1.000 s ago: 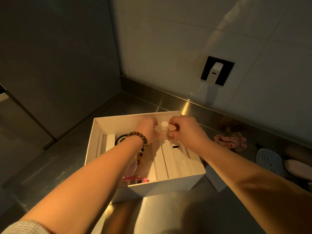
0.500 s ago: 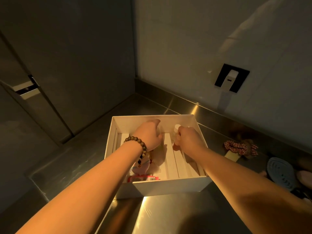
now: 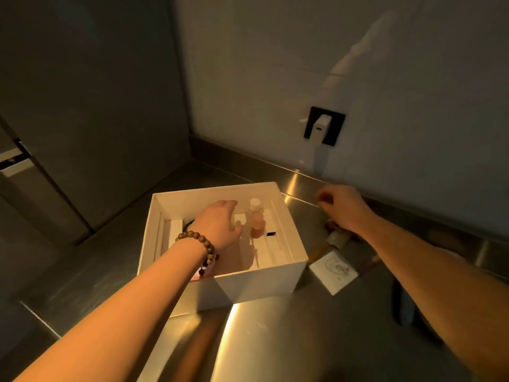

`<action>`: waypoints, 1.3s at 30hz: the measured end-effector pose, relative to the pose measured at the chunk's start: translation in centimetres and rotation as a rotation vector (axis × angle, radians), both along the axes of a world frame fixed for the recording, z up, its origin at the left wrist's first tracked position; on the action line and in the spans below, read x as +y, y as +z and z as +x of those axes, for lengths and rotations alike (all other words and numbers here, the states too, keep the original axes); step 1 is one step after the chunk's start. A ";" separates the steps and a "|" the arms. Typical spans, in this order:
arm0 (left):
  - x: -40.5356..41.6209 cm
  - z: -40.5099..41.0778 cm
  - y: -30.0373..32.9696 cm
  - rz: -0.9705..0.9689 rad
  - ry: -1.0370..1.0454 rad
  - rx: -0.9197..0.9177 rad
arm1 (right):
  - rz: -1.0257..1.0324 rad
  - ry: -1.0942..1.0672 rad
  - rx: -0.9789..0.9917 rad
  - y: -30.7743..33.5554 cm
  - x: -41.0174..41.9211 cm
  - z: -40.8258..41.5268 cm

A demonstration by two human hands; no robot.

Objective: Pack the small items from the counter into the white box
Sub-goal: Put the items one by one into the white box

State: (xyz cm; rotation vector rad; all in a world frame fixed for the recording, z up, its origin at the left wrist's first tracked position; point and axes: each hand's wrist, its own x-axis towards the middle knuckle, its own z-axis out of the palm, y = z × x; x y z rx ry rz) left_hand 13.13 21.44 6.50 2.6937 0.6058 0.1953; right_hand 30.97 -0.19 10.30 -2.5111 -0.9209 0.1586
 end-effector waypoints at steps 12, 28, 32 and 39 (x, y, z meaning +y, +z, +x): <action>-5.7 0.5 1.1 0.045 0.025 0.029 | -0.311 -0.024 0.151 -10.7 -13.5 2.7; -6.6 0.7 1.1 0.085 0.082 0.064 | 0.757 -0.170 0.491 -1.1 -5.0 -0.4; -5.4 -0.2 0.4 0.102 0.103 0.059 | 0.720 0.039 0.503 2.5 1.0 -3.3; -2.1 -2.7 -1.1 0.145 0.104 0.029 | 0.066 0.202 0.178 -1.0 7.7 -6.5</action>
